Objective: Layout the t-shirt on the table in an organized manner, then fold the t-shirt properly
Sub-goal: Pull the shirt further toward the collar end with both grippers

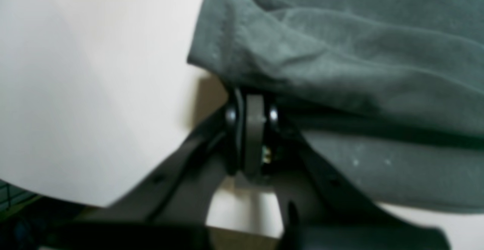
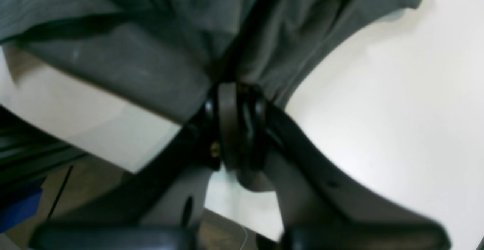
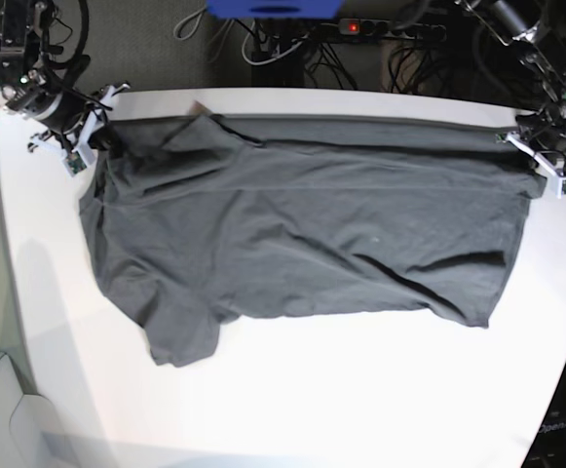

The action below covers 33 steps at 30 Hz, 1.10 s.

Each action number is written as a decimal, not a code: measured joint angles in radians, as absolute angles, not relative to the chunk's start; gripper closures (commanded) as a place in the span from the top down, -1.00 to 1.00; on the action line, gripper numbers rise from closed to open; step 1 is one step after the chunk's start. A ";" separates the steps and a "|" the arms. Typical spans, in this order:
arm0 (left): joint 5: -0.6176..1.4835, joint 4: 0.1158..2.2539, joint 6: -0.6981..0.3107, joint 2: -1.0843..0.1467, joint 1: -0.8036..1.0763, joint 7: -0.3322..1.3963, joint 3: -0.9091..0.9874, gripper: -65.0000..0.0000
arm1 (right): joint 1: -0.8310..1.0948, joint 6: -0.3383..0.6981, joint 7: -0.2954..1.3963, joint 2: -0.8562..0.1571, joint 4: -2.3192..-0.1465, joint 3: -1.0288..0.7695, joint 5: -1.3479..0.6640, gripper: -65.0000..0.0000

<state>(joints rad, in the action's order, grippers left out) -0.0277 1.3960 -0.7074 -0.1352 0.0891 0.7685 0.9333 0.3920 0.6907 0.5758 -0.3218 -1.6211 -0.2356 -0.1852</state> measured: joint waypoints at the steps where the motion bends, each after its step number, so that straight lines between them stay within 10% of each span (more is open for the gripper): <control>1: -0.028 1.396 -0.707 -0.136 0.089 0.766 0.933 -0.99 | 0.392 0.691 0.575 -0.321 -1.621 -0.236 -0.185 -1.00; 26: -0.047 1.443 -0.707 -0.147 0.132 0.796 0.934 -0.99 | 0.466 0.711 0.516 -0.274 -1.622 -0.334 -0.204 -1.00; 33: -0.050 1.443 -0.708 -0.149 0.130 0.801 0.934 -0.98 | 0.463 0.714 0.523 -0.274 -1.623 -0.335 -0.203 -0.58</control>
